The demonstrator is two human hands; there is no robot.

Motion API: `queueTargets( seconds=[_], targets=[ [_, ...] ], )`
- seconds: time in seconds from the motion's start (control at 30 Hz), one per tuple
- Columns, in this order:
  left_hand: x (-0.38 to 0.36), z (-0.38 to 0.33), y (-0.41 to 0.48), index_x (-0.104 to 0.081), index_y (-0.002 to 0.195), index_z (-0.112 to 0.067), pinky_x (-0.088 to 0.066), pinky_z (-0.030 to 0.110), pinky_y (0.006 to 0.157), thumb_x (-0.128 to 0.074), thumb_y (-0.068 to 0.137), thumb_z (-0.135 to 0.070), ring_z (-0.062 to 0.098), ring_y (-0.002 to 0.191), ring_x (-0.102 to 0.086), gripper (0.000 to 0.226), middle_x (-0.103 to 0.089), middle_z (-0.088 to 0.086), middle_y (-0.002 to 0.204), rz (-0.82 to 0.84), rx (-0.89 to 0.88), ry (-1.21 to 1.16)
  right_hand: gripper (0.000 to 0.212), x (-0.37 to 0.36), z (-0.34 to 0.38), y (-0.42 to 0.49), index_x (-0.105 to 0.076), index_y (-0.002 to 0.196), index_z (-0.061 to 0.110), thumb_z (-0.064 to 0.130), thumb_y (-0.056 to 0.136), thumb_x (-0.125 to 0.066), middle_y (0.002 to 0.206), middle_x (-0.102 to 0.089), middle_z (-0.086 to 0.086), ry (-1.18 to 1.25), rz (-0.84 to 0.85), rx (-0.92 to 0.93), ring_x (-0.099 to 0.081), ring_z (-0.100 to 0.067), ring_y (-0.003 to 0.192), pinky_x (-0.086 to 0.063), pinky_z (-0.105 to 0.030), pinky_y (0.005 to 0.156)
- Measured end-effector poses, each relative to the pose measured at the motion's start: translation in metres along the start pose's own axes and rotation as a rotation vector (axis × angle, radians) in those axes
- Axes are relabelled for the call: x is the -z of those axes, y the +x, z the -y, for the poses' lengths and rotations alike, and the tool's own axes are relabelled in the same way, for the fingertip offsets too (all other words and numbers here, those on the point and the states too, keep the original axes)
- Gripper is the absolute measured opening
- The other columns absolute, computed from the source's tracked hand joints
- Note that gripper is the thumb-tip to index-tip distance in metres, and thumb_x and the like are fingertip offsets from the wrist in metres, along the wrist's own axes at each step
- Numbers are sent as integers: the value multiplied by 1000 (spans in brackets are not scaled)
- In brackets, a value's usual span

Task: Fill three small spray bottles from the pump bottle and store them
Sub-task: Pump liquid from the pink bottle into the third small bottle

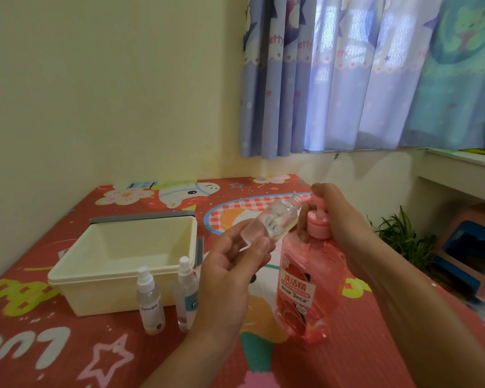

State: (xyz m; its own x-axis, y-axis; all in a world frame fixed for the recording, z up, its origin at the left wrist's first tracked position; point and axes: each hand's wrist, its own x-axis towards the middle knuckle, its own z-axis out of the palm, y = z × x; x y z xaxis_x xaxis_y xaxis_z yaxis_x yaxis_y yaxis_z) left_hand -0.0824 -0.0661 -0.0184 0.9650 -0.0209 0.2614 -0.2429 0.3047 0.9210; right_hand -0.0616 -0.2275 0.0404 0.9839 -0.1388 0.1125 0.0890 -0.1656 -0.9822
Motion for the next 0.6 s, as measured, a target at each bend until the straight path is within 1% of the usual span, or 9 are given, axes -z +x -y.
queueTargets(
  seconds=[0.07, 0.17, 0.23, 0.33, 0.4, 0.47, 0.53, 0.6],
  targets=[
    [0, 0, -1, -68, 112, -22, -48, 51, 98, -71, 71, -33, 15, 89, -73, 43, -76, -2, 97, -3, 5, -2, 55, -1, 0, 0, -56, 68, 4, 46, 96, -34, 54, -58, -13, 1, 1, 0, -55, -11, 45, -36, -31, 52],
    [1, 0, -1, -67, 113, -22, -49, 50, 98, -71, 71, -32, 15, 89, -73, 43, -76, -2, 97, -7, 11, 5, 62, -1, 1, -2, -57, 64, 4, 50, 98, -34, 53, -58, -12, 0, -8, 1, -55, -11, 44, -38, -32, 55],
    [2, 1, -1, -68, 112, -22, -52, 46, 95, -70, 71, -32, 16, 90, -73, 42, -76, -3, 98, -7, 12, 3, 63, -1, 2, -3, -58, 64, 3, 51, 98, -34, 53, -58, -11, -5, -12, 1, -56, -10, 44, -39, -33, 57],
    [2, 1, -1, -68, 111, -23, -53, 38, 89, -71, 71, -30, 15, 91, -73, 40, -76, -3, 99, -2, 12, -8, 55, -2, 3, -3, -57, 68, 4, 45, 98, -35, 51, -57, -11, 10, -13, -7, -55, -9, 42, -37, -33, 56],
    [2, 1, -1, -68, 111, -23, -53, 40, 92, -71, 71, -30, 16, 91, -73, 40, -76, -2, 99, 2, 15, -12, 54, -2, 3, -3, -56, 70, 4, 45, 98, -35, 52, -57, -12, 14, -10, -8, -55, -9, 42, -36, -34, 56],
    [2, 0, -1, -68, 111, -23, -52, 42, 94, -71, 71, -31, 16, 90, -73, 41, -76, -3, 98, 3, 14, -14, 58, -1, 3, -3, -57, 70, 3, 49, 97, -35, 53, -57, -12, 11, -2, -1, -56, -10, 44, -37, -34, 57],
    [2, 0, -1, -68, 111, -22, -53, 41, 93, -71, 70, -31, 15, 89, -73, 42, -76, -3, 97, 5, 11, -17, 61, -2, 3, -4, -58, 70, 3, 52, 98, -34, 54, -58, -12, -2, -4, -1, -57, -10, 46, -39, -33, 58],
    [1, 1, -1, -68, 110, -22, -53, 38, 89, -71, 70, -31, 14, 90, -73, 41, -76, -3, 97, 8, 10, -24, 57, -2, 3, -3, -57, 70, 4, 48, 98, -34, 54, -58, -12, -5, -11, -2, -56, -9, 44, -38, -33, 56]
  ],
)
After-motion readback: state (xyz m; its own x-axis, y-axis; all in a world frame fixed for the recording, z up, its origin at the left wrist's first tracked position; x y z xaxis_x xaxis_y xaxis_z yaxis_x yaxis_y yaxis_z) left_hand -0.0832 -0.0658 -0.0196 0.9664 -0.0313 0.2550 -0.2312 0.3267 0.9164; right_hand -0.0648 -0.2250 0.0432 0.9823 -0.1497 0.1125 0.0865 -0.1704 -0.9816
